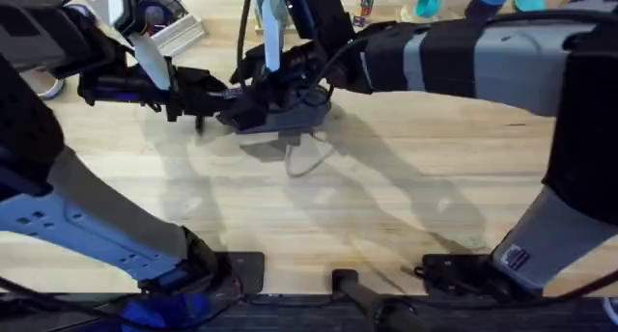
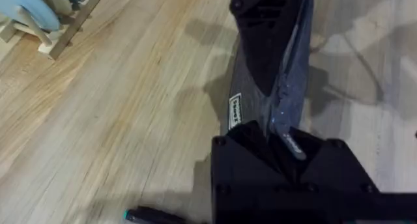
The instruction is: Unzip the bag, pick up the pens from the table one at a time and place them inside, then zip the bag closed.
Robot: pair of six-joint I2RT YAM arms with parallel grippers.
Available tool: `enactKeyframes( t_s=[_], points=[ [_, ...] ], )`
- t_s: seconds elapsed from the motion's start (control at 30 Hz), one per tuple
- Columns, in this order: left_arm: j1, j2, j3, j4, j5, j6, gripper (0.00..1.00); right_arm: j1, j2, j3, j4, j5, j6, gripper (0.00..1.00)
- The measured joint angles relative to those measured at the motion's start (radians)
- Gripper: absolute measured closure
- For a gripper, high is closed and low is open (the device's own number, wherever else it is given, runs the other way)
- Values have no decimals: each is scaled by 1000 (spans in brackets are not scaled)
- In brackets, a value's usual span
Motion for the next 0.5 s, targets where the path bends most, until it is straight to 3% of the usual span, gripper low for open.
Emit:
enactKeyframes(
  t_s=[0.5],
  points=[
    [0, 0, 0, 0, 0, 0, 928, -18, 0, 0, 0, 0, 3, 6]
  ],
)
